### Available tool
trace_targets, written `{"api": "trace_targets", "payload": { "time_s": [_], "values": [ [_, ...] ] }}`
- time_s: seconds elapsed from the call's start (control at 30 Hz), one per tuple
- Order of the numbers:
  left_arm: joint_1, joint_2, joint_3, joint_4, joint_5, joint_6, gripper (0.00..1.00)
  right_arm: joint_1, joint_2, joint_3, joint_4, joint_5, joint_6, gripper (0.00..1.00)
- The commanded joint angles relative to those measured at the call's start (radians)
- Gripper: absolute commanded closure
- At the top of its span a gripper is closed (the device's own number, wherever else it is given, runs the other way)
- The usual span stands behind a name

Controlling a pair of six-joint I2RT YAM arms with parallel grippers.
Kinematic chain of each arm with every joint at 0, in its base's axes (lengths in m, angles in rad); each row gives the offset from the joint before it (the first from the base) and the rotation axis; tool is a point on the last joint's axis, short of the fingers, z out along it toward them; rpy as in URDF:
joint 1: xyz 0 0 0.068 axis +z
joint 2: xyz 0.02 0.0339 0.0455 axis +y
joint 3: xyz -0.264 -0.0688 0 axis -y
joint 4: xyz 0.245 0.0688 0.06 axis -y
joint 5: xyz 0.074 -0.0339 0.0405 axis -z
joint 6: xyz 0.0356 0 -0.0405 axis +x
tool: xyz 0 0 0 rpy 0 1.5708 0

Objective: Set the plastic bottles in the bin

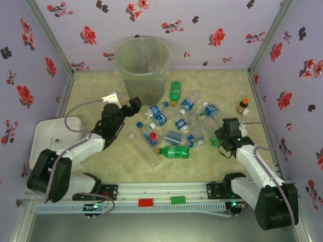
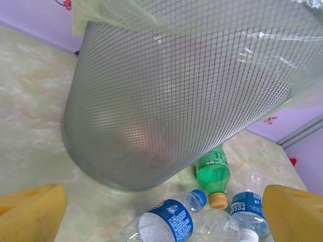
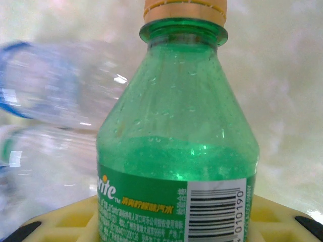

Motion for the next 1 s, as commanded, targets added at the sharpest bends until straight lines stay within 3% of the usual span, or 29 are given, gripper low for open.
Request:
{"api": "trace_targets", "payload": {
  "time_s": [0.0, 0.33, 0.73, 0.97],
  "values": [
    [-0.004, -0.026, 0.009, 0.0, -0.043, 0.033, 0.0, 0.007, 0.009, 0.144, -0.022, 0.054, -0.153, 0.65],
    [0.055, -0.061, 0.011, -0.096, -0.082, -0.021, 0.0, 0.186, 0.32, 0.695, 0.082, 0.035, -0.504, 0.67],
    [0.114, -0.131, -0.028, -0.205, -0.082, -0.086, 0.0, 0.333, 0.731, 1.252, 0.316, -0.171, -0.583, 0.67],
    [0.12, -0.145, -0.037, -0.233, -0.067, -0.052, 0.0, 0.387, 0.982, 1.576, 0.275, -0.249, -0.627, 0.67]
  ]
}}
